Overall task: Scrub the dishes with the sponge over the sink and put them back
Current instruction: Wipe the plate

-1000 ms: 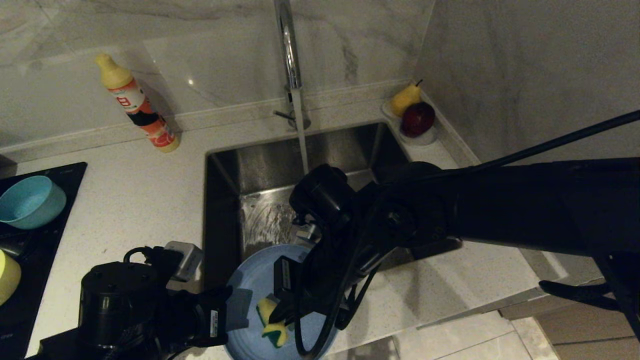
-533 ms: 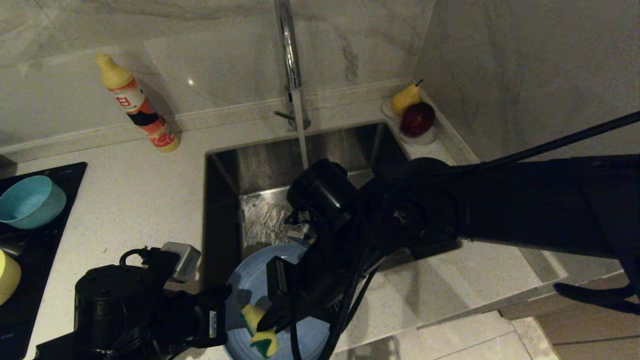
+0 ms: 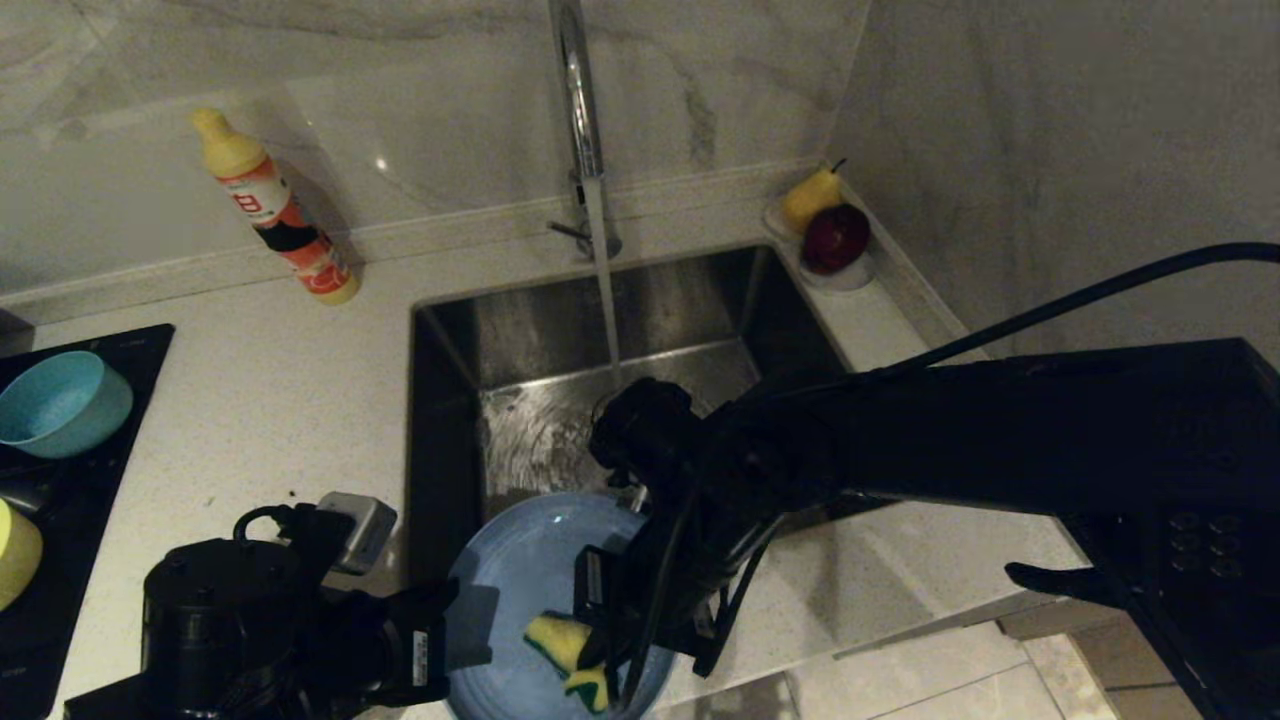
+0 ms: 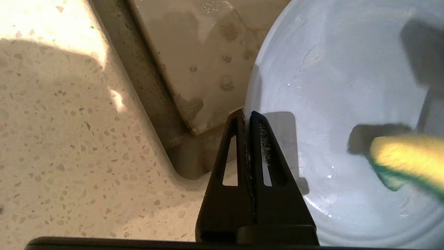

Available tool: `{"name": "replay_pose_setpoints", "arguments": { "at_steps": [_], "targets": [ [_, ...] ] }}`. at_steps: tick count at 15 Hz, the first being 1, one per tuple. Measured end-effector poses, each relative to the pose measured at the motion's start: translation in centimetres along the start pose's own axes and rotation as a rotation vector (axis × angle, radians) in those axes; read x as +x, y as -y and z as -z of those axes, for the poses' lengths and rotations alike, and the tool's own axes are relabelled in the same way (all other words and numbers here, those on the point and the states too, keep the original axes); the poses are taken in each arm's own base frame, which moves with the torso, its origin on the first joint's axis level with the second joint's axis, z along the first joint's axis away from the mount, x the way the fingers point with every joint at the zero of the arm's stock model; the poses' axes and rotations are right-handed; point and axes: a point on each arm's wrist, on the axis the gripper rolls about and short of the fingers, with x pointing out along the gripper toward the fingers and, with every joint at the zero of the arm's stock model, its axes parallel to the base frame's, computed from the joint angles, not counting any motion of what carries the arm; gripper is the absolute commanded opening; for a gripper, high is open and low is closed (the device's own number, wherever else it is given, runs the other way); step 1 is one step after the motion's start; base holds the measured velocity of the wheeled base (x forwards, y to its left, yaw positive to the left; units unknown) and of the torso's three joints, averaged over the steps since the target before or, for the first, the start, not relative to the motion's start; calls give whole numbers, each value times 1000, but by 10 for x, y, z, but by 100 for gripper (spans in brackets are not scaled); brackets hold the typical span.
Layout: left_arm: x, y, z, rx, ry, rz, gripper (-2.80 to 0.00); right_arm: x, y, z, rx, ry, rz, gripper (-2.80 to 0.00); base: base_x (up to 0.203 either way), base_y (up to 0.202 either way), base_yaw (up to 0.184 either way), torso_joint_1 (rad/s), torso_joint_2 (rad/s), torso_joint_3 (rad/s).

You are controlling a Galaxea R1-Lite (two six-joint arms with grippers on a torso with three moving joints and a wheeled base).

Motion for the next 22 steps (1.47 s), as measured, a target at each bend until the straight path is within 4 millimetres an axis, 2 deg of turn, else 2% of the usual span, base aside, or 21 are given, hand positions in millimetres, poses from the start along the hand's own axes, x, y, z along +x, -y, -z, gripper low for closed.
{"name": "replay_pose_setpoints", "arguments": {
  "at_steps": [5, 8, 12, 14, 18, 22],
  "targets": [
    [0, 0, -1, -1, 4, 1, -280, -40, 10, -8, 43, 57, -23, -280, 0, 0, 0, 0, 0, 0],
    [0, 0, -1, -1, 3, 1, -280, -69, 28, -19, 101, 99, -28, -280, 0, 0, 0, 0, 0, 0],
    [0, 0, 0, -2, 2, 1, -280, -88, 33, -22, 114, 117, -66, -280, 0, 0, 0, 0, 0, 0],
    [-1, 0, 0, -9, 0, 0, -280, -91, 29, -20, 100, 107, -90, -280, 0, 0, 0, 0, 0, 0],
    [0, 0, -2, -24, 8, 1, -280, -84, 17, -11, 67, 84, -97, -280, 0, 0, 0, 0, 0, 0],
    [2, 1, -6, -25, 21, 2, -280, -65, 1, 3, 16, 35, -95, -280, 0, 0, 0, 0, 0, 0]
  ]
}}
